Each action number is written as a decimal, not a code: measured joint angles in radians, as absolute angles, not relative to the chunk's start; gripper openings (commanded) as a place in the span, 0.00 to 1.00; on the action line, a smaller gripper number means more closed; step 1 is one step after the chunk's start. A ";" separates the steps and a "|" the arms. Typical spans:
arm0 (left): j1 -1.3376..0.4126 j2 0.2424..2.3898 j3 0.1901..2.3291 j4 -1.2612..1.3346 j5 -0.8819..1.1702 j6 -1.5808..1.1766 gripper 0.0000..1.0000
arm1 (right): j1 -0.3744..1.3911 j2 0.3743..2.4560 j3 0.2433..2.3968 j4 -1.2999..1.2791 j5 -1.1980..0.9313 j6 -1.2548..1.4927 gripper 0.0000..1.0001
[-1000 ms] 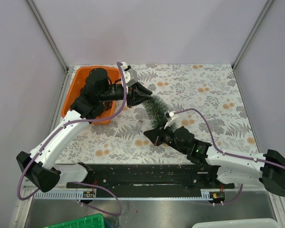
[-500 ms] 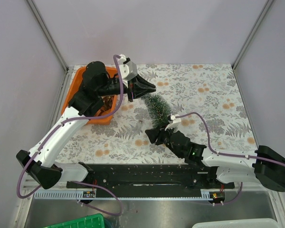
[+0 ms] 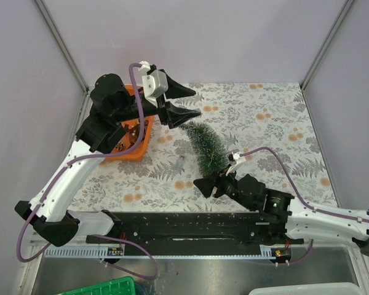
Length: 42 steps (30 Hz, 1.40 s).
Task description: Decorate the small christmas tree
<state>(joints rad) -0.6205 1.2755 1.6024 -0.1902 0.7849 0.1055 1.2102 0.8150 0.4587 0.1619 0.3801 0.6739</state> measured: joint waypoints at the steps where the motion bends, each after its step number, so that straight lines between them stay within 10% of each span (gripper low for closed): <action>1: -0.619 1.271 1.602 -0.196 0.768 0.105 0.68 | 1.213 0.767 0.484 0.082 0.368 0.680 0.69; 15: -0.472 1.254 1.703 -0.395 0.520 0.105 0.99 | 1.232 0.518 0.670 -0.330 0.180 0.717 0.85; 22: -0.282 1.347 1.891 -0.607 0.491 0.109 0.99 | 1.232 0.601 0.912 -0.345 0.132 0.591 0.99; 42: -0.059 1.546 1.496 -0.749 0.325 0.247 0.99 | 1.235 0.588 1.055 -0.308 0.421 0.253 0.87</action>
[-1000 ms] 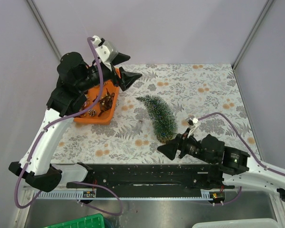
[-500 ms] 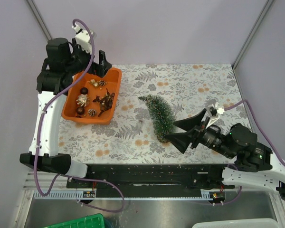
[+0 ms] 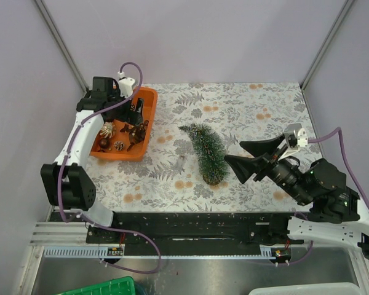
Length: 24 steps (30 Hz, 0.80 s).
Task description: Decorate the small christmas tree
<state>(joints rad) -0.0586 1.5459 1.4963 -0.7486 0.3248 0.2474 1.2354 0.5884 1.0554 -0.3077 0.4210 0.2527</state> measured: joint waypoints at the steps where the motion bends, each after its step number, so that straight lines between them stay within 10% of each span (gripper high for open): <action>1: -0.059 1.570 1.496 -0.740 0.318 0.252 0.99 | 1.235 0.593 1.055 -0.308 0.426 0.248 0.87; 11: -0.059 1.714 1.489 -0.657 0.267 0.263 0.94 | 1.235 0.670 0.993 -0.313 0.384 0.342 0.86; 24: -0.079 1.753 1.435 -0.577 0.220 0.330 0.39 | 1.235 0.645 1.038 -0.339 0.375 0.358 0.85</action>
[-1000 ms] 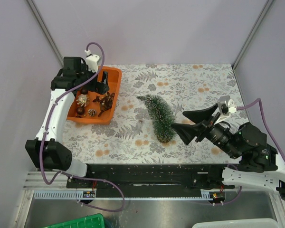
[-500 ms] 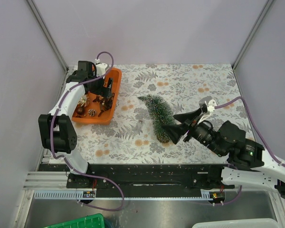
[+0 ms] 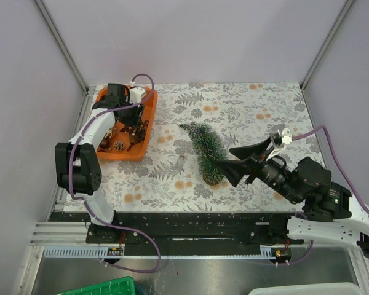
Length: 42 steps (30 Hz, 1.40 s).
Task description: Decorate the small christmas tree
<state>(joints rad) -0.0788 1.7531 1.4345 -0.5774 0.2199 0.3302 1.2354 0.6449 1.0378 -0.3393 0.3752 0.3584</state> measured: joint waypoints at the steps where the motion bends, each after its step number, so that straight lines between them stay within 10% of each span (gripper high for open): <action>1: -0.081 1.757 1.431 -0.576 0.218 0.336 0.33 | 1.235 0.641 1.041 -0.339 0.375 0.357 0.85; 8: -0.088 1.776 1.430 -0.574 0.211 0.360 0.20 | 1.235 0.625 1.042 -0.345 0.375 0.341 0.84; 12: -0.088 1.776 1.430 -0.576 0.211 0.368 0.47 | 1.235 0.620 1.052 -0.347 0.375 0.329 0.84; 18: -0.088 1.776 1.417 -0.576 0.212 0.375 0.54 | 1.235 0.606 1.060 -0.346 0.373 0.323 0.82; 33: -0.090 1.850 1.413 -0.589 0.237 0.374 0.00 | 1.235 0.607 1.060 -0.342 0.372 0.318 0.81; 42: -0.106 1.736 1.435 -0.643 0.272 0.369 0.00 | 1.235 0.630 1.060 -0.335 0.371 0.297 0.80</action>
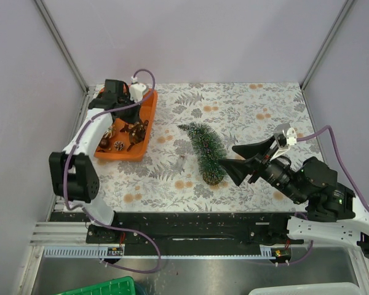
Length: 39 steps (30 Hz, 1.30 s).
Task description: Decorate the small christmas tree
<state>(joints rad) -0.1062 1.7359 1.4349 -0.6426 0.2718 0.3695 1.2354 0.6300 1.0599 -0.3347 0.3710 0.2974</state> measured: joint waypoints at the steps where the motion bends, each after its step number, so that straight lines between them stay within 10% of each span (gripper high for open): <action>1: -0.109 1.699 1.451 -0.657 0.284 0.369 0.00 | 1.235 0.630 1.060 -0.335 0.371 0.294 0.80; 5: -0.137 1.491 1.570 -0.680 0.337 0.361 0.01 | 1.235 0.630 1.060 -0.333 0.371 0.282 0.80; 8: -0.167 1.342 1.617 -0.661 0.365 0.352 0.59 | 1.235 0.632 1.060 -0.327 0.368 0.279 0.80; 13: -0.186 1.294 1.590 -0.633 0.363 0.336 0.86 | 1.235 0.633 1.060 -0.319 0.356 0.276 0.81; 24: -0.169 1.820 1.565 -0.654 0.251 0.234 0.86 | 1.235 0.609 1.032 -0.319 0.360 0.276 0.83; 39: -0.044 1.857 1.589 -0.594 0.300 0.134 0.77 | 1.235 0.610 0.977 -0.319 0.384 0.274 0.85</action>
<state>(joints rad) -0.0441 1.8568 1.5890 -0.5941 0.3000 0.1345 1.2354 0.6102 0.9771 -0.3191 0.3843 0.2741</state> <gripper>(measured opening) 0.783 0.844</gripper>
